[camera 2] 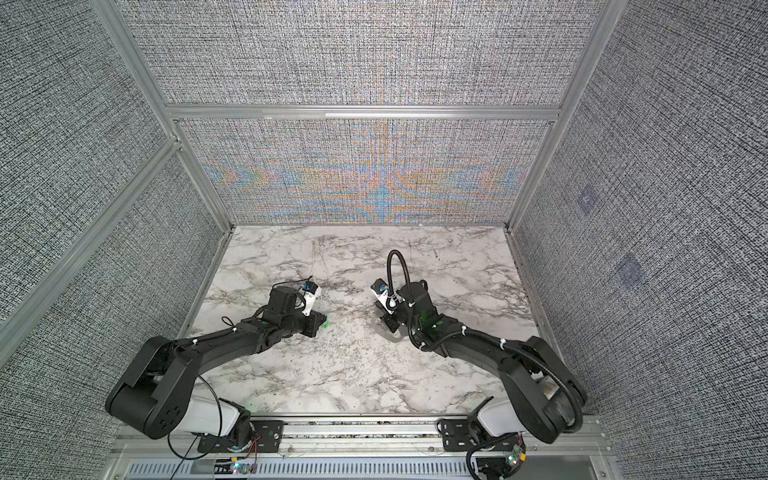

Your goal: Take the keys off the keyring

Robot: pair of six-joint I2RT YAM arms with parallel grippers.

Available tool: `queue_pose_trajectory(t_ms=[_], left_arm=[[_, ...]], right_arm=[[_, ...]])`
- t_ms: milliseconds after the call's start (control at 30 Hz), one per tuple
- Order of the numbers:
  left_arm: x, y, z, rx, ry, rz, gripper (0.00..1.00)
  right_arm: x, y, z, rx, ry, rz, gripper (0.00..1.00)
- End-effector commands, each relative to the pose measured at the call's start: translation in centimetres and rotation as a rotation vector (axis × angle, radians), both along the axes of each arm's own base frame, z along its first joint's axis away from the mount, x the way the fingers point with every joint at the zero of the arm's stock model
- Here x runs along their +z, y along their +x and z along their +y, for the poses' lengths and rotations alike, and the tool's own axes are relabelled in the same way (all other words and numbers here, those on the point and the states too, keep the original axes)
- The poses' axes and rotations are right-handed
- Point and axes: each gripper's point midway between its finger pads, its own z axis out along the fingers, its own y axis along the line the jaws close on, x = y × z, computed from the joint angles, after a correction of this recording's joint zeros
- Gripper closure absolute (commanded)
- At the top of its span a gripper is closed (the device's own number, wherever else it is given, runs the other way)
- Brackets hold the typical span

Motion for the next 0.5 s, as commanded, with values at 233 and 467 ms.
queue_pose_trajectory(t_ms=[233, 467], left_arm=[[0.2, 1.1, 1.7, 0.087, -0.024, -0.016, 0.90], [0.5, 1.6, 1.5, 0.079, -0.038, -0.028, 0.87]], right_arm=[[-0.6, 2.4, 3.5, 0.031, 0.051, 0.047, 1.00], [-2.0, 3.8, 5.2, 0.048, 0.042, 0.085, 1.00]])
